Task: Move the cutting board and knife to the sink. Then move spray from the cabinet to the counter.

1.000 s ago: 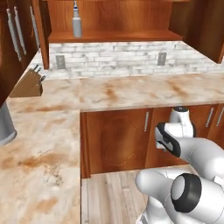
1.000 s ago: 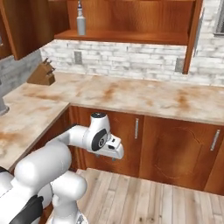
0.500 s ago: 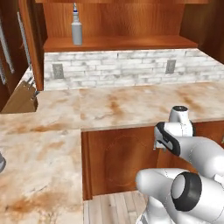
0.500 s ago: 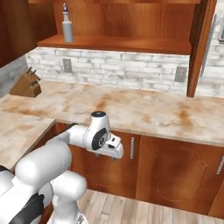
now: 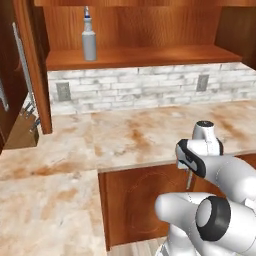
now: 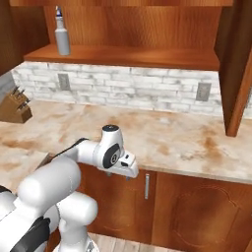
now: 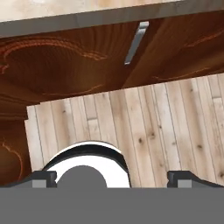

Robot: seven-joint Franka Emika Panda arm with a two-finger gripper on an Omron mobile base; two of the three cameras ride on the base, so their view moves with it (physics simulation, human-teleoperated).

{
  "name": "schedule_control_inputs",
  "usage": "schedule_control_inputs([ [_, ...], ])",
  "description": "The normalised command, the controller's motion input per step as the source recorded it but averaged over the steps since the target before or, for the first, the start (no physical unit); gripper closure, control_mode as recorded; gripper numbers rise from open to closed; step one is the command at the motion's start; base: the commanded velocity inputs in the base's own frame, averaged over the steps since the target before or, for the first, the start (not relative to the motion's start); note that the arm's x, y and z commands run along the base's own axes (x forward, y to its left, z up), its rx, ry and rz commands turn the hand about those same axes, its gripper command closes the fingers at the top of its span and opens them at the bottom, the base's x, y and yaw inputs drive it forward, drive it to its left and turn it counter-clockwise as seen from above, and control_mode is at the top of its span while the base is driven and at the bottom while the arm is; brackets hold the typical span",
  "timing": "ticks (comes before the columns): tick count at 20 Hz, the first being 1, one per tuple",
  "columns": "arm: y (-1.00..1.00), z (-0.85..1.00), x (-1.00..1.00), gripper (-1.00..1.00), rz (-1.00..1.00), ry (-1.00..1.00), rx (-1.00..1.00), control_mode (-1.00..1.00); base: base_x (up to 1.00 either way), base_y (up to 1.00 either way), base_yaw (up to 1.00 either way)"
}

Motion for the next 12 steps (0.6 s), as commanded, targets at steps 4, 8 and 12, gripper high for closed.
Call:
schedule_control_inputs([
  [4,0.0,0.0,0.0,-1.0,0.0,0.0,0.0,1.0,0.6,0.41,-0.12],
  [8,0.0,0.0,0.0,-1.0,0.0,0.0,0.0,1.0,0.58,0.42,0.0],
  [12,0.0,0.0,0.0,-1.0,0.0,0.0,0.0,1.0,0.66,0.05,0.09],
])
